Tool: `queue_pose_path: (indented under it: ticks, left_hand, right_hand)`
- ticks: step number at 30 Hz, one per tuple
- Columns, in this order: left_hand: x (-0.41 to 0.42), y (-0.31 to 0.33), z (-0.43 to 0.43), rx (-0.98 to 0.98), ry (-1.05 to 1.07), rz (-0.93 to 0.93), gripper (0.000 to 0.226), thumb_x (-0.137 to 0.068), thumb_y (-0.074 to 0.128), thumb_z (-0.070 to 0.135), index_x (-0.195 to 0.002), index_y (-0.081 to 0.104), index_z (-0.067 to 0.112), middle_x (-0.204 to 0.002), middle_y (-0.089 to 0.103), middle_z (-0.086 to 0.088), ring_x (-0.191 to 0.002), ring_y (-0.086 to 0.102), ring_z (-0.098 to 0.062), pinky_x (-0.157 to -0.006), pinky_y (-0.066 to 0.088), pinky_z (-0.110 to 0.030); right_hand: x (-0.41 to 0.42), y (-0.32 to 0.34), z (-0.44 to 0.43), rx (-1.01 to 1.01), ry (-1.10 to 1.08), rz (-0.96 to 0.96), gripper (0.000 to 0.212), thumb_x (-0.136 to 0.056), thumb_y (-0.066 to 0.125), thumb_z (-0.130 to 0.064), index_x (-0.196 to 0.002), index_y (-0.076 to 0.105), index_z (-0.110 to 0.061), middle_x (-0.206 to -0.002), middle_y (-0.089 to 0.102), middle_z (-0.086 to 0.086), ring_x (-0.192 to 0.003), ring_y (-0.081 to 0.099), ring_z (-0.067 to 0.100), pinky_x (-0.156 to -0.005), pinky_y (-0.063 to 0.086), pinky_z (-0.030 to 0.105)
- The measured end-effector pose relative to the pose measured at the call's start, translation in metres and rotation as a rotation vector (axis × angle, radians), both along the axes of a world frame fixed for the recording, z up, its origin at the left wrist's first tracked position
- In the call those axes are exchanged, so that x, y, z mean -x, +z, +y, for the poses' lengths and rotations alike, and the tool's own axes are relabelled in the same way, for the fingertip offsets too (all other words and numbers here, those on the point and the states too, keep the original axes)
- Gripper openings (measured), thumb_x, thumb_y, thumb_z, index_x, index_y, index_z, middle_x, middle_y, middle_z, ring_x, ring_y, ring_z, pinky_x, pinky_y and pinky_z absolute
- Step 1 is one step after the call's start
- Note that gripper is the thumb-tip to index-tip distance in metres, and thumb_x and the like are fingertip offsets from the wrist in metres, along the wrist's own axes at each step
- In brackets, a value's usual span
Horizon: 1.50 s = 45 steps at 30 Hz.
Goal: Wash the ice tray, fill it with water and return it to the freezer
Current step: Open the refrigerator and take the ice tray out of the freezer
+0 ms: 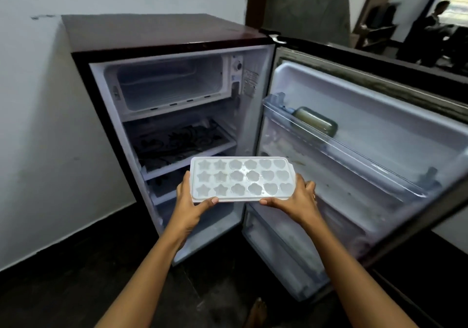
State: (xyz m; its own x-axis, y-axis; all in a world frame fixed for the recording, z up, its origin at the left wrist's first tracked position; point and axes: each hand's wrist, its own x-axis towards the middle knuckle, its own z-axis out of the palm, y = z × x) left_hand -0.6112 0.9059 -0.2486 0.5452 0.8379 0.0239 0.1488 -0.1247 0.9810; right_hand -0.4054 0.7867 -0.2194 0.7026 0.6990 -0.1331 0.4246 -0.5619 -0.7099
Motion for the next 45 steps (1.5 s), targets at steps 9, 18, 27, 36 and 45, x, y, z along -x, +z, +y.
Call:
queue_pose_path:
  ticks: [9, 18, 27, 36, 45]
  left_hand:
    - [-0.04, -0.002, -0.063, 0.257, -0.273, -0.158, 0.103, -0.045, 0.081, 0.028, -0.135, 0.032, 0.024, -0.125, 0.05, 0.007, -0.104, 0.058, 0.0, -0.079, 0.052, -0.019]
    - [-0.113, 0.001, -0.164, 0.696, -0.258, -0.243, 0.048, -0.09, 0.053, 0.008, -0.129, 0.036, 0.031, -0.121, 0.055, -0.002, -0.1, 0.06, -0.024, -0.073, 0.056, -0.039]
    - [-0.184, -0.005, -0.263, 0.773, -0.476, -0.186, 0.041, -0.1, 0.035, 0.023, -0.139, 0.037, 0.034, -0.127, 0.057, 0.0, -0.103, 0.063, -0.023, -0.063, 0.059, -0.039]
    - [-0.267, -0.003, -0.343, 0.771, -0.734, -0.124, 0.045, -0.1, 0.035, 0.021, -0.142, 0.034, 0.037, -0.131, 0.057, 0.002, -0.11, 0.06, -0.027, -0.064, 0.059, -0.04]
    - [-0.382, 0.004, -0.423, 0.727, -1.013, -0.014, 0.038, -0.1, 0.035, 0.021, -0.131, 0.045, 0.041, -0.118, 0.064, 0.009, -0.099, 0.066, -0.018, -0.064, 0.059, -0.039]
  right_hand:
    - [-0.012, -0.021, -0.118, -0.071, -0.202, 0.052, 0.135, -0.02, 0.066, -0.072, -0.139, 0.03, -0.021, -0.131, 0.031, 0.007, -0.131, 0.029, 0.027, -0.11, 0.029, 0.047]
    - [-0.045, -0.035, -0.244, -0.112, -0.378, -0.015, 0.136, -0.023, 0.063, -0.079, -0.141, 0.027, -0.023, -0.129, 0.037, 0.003, -0.117, 0.03, 0.018, -0.106, 0.033, 0.045]
    - [-0.073, -0.034, -0.37, -0.192, -0.506, 0.011, 0.129, -0.031, 0.076, -0.076, -0.139, 0.027, -0.027, -0.135, 0.041, -0.006, -0.126, 0.043, 0.015, -0.101, 0.042, 0.049]
    - [-0.1, -0.031, -0.468, -0.162, -0.762, -0.032, 0.135, -0.029, 0.072, -0.07, -0.143, 0.019, -0.021, -0.139, 0.035, 0.002, -0.128, 0.04, 0.022, -0.1, 0.043, 0.05]
    - [-0.136, -0.032, -0.542, -0.177, -1.086, -0.079, 0.146, -0.025, 0.071, -0.075, -0.146, 0.014, -0.016, -0.146, 0.03, 0.006, -0.135, 0.03, 0.026, -0.108, 0.033, 0.051]
